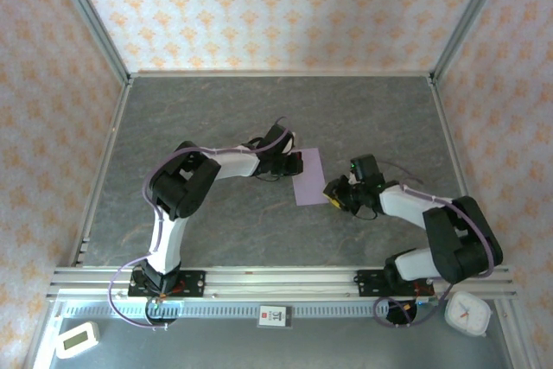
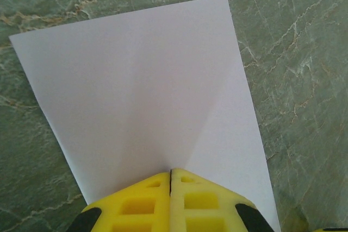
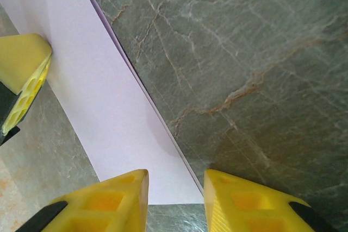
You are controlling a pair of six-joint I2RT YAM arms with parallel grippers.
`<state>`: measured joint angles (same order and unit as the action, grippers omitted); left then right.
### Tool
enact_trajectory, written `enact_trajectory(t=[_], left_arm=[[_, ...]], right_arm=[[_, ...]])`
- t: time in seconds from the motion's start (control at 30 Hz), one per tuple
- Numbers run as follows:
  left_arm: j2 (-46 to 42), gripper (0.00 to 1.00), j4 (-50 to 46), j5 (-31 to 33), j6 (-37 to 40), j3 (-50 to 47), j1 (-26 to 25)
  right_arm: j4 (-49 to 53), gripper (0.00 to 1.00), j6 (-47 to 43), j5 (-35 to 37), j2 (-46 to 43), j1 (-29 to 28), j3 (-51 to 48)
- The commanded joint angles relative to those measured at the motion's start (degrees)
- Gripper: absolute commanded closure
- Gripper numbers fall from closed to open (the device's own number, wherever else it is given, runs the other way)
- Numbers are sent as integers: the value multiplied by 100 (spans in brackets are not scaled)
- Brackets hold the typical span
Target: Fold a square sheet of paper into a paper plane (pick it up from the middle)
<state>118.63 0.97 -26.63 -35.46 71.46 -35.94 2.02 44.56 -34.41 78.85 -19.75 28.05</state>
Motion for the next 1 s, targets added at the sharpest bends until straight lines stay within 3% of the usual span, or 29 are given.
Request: enact_trajectory(t=[0.0,0.43,0.7,0.97], left_arm=[[185,100,-333,157,153,-203,33],[197,100,-265,145,155,-264,38],[218,100,-265,141,154,-260,35],[222,100,-252,123,154,-281,35]], right_arm=[[-163,68,97,-91,169,-187,190],[-127,78,104,-142,209,-212,469],[825,71,-206,664,6,-214,403],[815,71,-217,621,179,-286,423]])
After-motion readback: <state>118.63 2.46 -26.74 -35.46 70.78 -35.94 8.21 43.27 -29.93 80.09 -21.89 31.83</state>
